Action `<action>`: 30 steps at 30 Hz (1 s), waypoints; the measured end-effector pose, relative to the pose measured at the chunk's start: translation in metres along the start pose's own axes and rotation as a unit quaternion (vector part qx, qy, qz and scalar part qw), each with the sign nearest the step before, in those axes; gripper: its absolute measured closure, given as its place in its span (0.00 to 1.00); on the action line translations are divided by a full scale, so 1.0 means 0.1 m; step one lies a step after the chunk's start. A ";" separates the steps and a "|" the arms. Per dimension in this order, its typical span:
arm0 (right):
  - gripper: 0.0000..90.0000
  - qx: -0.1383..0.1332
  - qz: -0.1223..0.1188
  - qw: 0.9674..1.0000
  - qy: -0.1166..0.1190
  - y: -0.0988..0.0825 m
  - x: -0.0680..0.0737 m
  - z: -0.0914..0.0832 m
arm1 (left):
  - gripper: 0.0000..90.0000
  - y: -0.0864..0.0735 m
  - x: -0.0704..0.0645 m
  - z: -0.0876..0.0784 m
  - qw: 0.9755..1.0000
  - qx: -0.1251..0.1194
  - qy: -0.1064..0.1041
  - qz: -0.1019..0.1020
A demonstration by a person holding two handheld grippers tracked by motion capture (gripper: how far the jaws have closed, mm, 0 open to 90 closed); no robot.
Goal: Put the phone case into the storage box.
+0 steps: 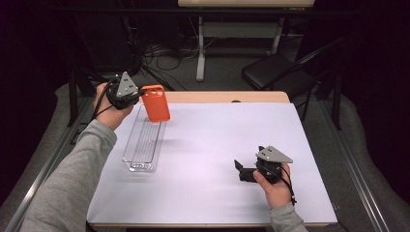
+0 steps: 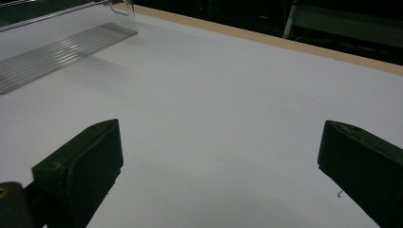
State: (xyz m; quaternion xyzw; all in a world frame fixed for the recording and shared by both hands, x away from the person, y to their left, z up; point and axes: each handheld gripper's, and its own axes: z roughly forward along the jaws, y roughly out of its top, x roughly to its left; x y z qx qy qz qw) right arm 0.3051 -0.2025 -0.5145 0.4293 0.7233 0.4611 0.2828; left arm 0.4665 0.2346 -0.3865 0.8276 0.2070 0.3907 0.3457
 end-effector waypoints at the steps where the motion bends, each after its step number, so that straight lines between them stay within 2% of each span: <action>1: 0.01 -0.001 0.000 1.000 -0.001 0.00 0.00 0.00 | 0.89 -0.01 0.01 0.01 1.000 0.001 0.000 0.001; 11: 0.01 0.001 -0.003 1.000 -0.005 -0.02 -0.02 -0.01 | 0.89 -0.08 0.10 0.04 1.000 0.003 0.014 -0.003; 17: 0.01 0.002 -0.003 1.000 -0.008 -0.02 -0.03 -0.02 | 0.89 -0.12 0.15 0.06 1.000 -0.003 0.023 -0.008; 30: 0.01 0.002 0.000 1.000 -0.015 -0.04 -0.06 -0.02 | 0.89 -0.20 0.22 0.13 1.000 0.000 0.031 0.000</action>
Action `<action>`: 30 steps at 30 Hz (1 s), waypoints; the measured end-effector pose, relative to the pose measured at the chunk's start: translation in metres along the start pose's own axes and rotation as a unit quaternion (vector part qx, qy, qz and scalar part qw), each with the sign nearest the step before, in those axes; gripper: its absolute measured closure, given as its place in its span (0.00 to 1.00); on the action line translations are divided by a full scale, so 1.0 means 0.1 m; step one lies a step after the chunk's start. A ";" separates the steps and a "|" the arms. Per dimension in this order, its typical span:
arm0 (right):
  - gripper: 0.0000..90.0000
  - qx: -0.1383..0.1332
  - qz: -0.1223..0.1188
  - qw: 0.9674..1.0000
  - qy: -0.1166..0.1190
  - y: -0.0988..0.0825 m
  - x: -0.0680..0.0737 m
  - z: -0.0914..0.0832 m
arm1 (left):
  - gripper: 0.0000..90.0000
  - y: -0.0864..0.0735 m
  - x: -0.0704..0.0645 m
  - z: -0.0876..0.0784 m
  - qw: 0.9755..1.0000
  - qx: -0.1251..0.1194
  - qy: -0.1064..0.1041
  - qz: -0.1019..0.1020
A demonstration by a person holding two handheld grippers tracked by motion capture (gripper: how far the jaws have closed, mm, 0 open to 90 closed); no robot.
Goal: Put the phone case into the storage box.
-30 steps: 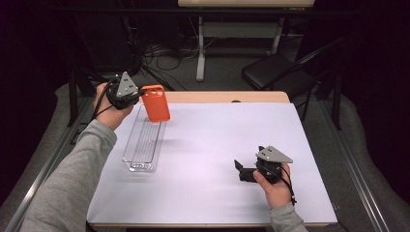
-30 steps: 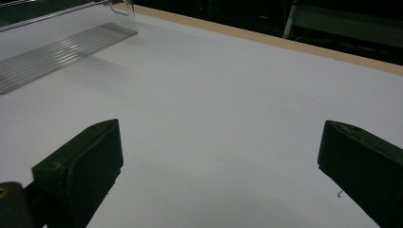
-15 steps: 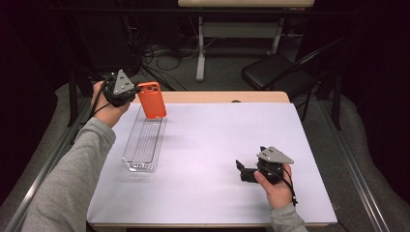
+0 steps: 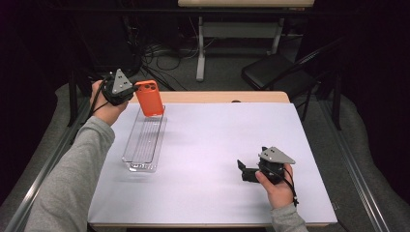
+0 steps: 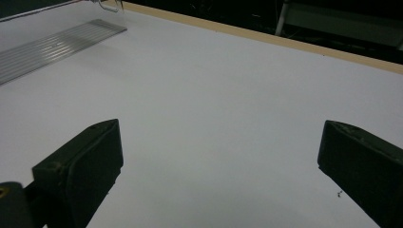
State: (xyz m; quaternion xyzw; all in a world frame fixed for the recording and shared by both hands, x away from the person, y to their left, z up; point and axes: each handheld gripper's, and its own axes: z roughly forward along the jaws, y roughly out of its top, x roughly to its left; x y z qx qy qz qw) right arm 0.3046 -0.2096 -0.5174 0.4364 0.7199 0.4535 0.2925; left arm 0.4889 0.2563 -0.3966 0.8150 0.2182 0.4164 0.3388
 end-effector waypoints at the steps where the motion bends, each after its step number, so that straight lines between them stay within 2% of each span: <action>1: 0.01 0.000 0.000 1.000 0.000 0.00 0.00 0.00 | 0.89 -0.01 0.01 0.01 1.000 -0.002 0.000 0.000; 9: 0.01 0.000 0.002 1.000 -0.004 -0.01 -0.02 -0.01 | 0.89 -0.08 0.05 0.09 1.000 0.002 0.006 0.004; 18: 0.01 0.001 0.001 1.000 -0.007 -0.01 -0.02 -0.02 | 0.89 -0.15 0.10 0.16 1.000 -0.003 0.000 0.020; 30: 0.01 -0.001 0.004 1.000 -0.008 -0.01 -0.03 -0.03 | 0.89 -0.19 0.04 0.32 0.999 0.005 -0.002 0.041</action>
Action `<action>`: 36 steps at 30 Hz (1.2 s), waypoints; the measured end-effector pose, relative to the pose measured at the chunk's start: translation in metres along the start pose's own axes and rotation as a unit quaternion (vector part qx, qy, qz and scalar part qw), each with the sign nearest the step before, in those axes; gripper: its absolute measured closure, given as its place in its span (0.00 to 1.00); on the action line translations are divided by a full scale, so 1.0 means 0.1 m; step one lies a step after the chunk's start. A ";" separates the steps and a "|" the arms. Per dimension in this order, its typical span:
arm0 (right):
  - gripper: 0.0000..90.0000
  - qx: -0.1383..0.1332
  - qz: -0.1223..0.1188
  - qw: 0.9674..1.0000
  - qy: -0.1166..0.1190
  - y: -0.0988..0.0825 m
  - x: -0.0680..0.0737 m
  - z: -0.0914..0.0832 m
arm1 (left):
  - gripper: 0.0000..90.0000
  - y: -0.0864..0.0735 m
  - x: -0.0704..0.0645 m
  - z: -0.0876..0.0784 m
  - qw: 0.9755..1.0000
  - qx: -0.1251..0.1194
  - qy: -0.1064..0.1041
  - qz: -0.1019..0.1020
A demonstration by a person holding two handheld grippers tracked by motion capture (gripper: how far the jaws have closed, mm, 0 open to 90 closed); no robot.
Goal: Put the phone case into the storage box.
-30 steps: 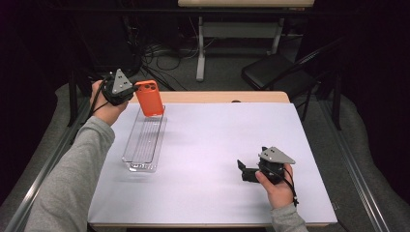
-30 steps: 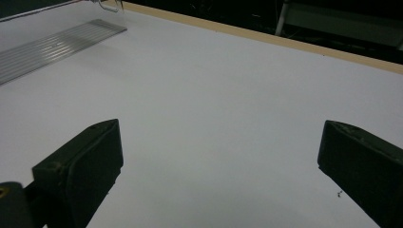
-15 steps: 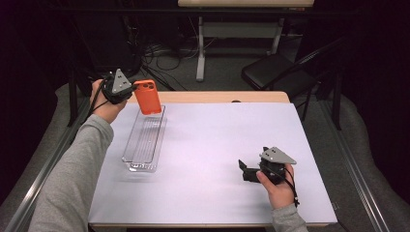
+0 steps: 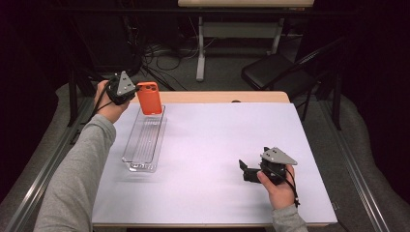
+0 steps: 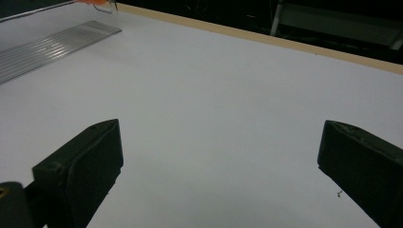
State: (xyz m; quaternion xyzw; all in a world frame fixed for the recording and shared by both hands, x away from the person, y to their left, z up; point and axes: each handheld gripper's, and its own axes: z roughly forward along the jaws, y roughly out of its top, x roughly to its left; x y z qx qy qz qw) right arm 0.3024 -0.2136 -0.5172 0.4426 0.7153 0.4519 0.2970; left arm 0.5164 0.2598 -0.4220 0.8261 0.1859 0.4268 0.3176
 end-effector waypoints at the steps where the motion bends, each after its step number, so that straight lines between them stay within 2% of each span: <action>1: 0.01 -0.001 0.001 1.000 0.000 0.00 0.00 0.00 | 0.89 0.00 -0.01 0.01 1.000 0.003 -0.001 0.002; 6: 0.01 -0.001 0.000 1.000 -0.001 -0.01 -0.01 0.00 | 0.89 -0.01 -0.05 0.07 1.000 0.008 -0.001 0.009; 18: 0.01 0.000 -0.001 1.000 0.002 -0.02 0.00 0.01 | 0.89 -0.08 -0.10 0.16 1.000 0.017 0.001 0.007; 36: 0.01 0.004 -0.003 1.000 0.005 -0.03 0.01 0.03 | 0.89 -0.16 -0.15 0.22 1.000 0.016 0.001 -0.002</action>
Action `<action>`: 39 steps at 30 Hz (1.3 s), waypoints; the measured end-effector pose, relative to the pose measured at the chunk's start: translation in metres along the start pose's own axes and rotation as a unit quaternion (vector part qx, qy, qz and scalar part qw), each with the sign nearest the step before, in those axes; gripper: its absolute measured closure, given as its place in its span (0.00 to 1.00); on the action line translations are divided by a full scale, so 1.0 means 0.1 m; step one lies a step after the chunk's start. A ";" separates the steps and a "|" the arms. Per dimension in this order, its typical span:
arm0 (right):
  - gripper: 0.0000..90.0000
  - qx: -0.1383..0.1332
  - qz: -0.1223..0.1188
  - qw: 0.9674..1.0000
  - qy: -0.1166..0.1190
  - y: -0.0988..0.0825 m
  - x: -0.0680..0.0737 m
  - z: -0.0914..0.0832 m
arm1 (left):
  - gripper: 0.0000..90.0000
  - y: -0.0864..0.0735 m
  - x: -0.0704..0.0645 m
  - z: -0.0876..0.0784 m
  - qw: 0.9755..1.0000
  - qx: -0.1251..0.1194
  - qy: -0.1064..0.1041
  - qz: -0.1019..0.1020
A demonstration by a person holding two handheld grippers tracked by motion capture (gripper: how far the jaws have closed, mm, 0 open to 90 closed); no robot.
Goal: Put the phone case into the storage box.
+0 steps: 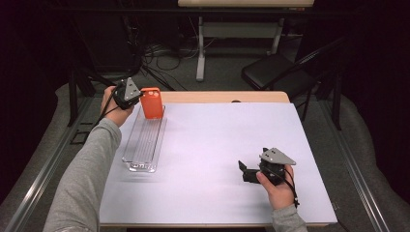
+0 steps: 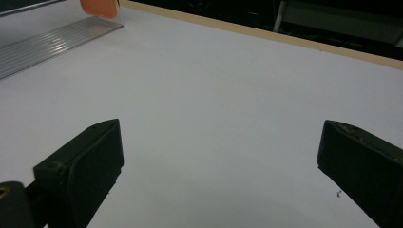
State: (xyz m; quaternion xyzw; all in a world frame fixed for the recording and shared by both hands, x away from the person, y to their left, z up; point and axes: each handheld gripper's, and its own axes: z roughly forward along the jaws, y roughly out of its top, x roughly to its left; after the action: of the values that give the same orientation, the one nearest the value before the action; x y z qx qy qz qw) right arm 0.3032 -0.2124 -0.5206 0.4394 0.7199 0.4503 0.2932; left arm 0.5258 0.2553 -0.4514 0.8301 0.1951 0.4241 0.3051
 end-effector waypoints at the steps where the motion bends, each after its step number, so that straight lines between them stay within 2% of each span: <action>1: 0.01 0.001 0.000 1.000 0.001 0.00 0.00 0.00 | 0.89 0.00 0.00 0.00 1.000 0.000 0.000 0.001; 8: 0.02 0.000 0.000 1.000 0.001 0.00 0.00 0.00 | 0.89 0.01 -0.04 0.04 1.000 0.000 -0.004 0.002; 12: 0.02 0.001 0.001 1.000 0.001 0.00 0.01 0.01 | 0.89 0.02 -0.06 0.06 1.000 0.002 -0.004 0.009; 24: 0.02 0.003 0.001 1.000 0.002 -0.01 0.01 0.02 | 0.89 0.00 -0.06 0.09 1.000 0.005 0.001 0.017; 27: 0.02 0.004 0.002 1.000 0.002 -0.02 0.00 0.02 | 0.89 0.00 -0.06 0.10 1.000 0.005 0.003 0.023; 32: 0.02 0.004 0.002 1.000 0.002 -0.02 0.00 0.02 | 0.89 0.00 -0.08 0.10 0.999 0.013 0.012 0.046; 39: 0.02 0.005 0.000 1.000 0.004 -0.02 0.01 0.03 | 0.89 0.01 -0.09 0.11 0.998 0.020 0.021 0.062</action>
State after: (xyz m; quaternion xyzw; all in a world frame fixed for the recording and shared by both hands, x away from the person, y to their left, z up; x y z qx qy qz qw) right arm 0.3043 -0.2113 -0.5238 0.4390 0.7230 0.4486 0.2885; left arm 0.5300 0.2455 -0.4611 0.8374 0.1581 0.4555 0.2576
